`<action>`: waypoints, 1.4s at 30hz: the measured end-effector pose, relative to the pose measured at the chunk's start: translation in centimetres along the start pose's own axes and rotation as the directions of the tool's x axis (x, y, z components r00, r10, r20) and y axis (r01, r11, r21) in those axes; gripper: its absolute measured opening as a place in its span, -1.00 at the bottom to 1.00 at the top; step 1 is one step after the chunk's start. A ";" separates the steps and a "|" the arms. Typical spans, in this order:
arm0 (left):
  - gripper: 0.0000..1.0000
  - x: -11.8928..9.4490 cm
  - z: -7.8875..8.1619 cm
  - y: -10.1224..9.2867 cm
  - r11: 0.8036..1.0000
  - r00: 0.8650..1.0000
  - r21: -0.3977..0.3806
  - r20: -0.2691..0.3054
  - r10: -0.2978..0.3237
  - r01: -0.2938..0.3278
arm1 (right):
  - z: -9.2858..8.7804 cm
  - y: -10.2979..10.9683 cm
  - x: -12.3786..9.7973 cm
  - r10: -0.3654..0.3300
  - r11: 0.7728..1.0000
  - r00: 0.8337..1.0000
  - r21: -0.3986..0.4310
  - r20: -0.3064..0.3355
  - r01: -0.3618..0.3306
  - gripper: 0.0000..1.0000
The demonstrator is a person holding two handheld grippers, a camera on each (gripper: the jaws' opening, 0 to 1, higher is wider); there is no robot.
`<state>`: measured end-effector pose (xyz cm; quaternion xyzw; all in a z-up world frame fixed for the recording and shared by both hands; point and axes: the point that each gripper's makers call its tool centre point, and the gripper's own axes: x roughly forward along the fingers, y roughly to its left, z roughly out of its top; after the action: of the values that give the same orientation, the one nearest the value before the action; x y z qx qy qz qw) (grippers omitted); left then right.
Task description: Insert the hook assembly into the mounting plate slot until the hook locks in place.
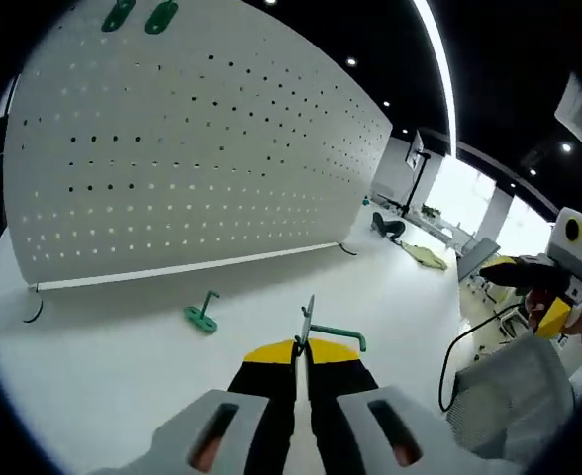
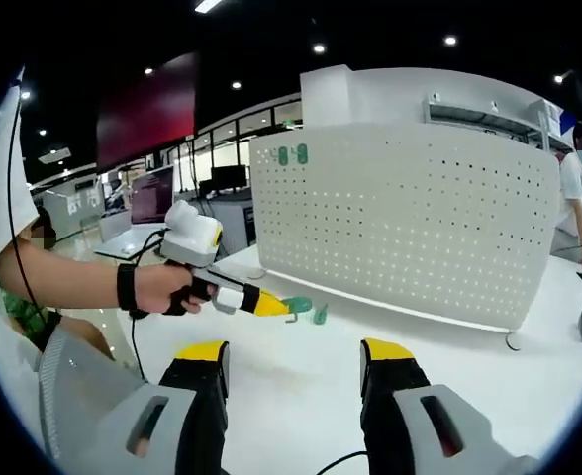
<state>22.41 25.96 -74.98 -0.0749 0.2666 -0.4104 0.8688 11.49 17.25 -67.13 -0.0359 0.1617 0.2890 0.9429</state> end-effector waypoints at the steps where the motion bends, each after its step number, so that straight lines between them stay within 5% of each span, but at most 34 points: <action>1: -0.95 -0.2 0.0 -0.2 1.000 1.000 -0.004 -0.001 0.000 0.000 | 0.1 0.2 0.0 0.008 1.000 1.000 -0.009 0.004 -0.008 0.06; 22: -0.97 -3.6 0.8 -4.1 1.000 0.999 -0.021 -0.042 -0.001 0.000 | 1.2 2.1 0.5 0.143 0.976 0.990 -0.168 0.004 -0.140 -0.09; 42: -0.97 -3.8 0.5 -7.8 0.999 0.997 -0.047 -0.077 -0.007 0.003 | 0.8 1.6 0.8 0.238 0.939 0.971 -0.257 0.006 -0.228 -0.44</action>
<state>15.47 23.65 -70.30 -0.0799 0.3093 -0.4089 0.8548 11.41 19.12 -66.61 -0.1321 0.1089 0.4175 0.8924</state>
